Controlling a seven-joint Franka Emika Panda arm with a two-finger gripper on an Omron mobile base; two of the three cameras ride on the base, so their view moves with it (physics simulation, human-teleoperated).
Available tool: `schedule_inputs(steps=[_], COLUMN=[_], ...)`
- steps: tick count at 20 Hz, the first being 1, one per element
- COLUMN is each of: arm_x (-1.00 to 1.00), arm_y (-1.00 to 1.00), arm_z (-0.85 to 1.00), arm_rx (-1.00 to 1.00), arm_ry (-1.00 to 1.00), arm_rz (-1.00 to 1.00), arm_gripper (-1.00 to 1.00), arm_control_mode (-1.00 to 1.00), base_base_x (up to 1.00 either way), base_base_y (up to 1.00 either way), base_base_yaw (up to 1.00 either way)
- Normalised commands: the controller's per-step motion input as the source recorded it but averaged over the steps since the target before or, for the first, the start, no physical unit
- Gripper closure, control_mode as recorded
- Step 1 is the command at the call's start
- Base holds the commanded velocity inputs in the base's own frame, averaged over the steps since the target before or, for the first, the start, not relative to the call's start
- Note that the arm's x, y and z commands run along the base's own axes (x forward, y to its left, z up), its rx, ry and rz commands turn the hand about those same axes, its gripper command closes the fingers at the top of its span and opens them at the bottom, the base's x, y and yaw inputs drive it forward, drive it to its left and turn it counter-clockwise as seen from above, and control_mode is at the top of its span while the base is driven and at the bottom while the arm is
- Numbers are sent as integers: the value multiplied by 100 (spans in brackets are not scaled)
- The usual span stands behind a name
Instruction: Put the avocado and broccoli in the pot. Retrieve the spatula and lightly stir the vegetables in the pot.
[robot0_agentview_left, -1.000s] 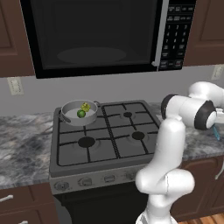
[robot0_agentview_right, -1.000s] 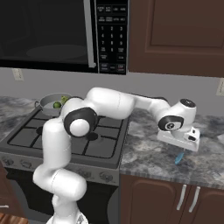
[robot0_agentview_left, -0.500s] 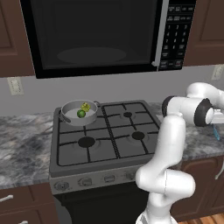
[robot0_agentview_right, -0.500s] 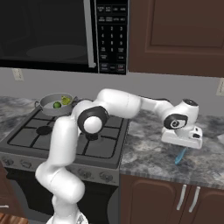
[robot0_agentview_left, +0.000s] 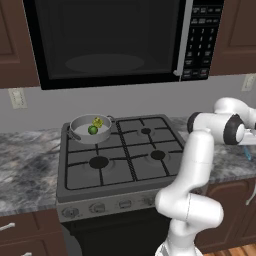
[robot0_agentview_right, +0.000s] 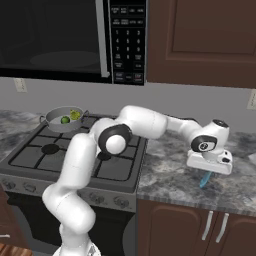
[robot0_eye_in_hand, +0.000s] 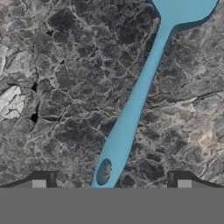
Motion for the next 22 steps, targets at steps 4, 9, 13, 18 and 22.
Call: schedule_inputs(steps=[4,9,13,18,22], arm_x=[11,0,0,0,0], arm_y=[0,0,1,2,2], arm_z=[-31,-34,-34,-20,-2], arm_rx=[0,0,0,0,0], arm_ry=[1,2,4,2,1], arm_rz=[0,0,0,0,0], arm_gripper=[-100,-100,-100,-100,-100], arm_control_mode=[-100,-100,-100,-100,-100], base_base_x=[0,0,0,0,0], base_base_y=[0,0,0,0,0], base_base_yaw=[0,0,0,0,0])
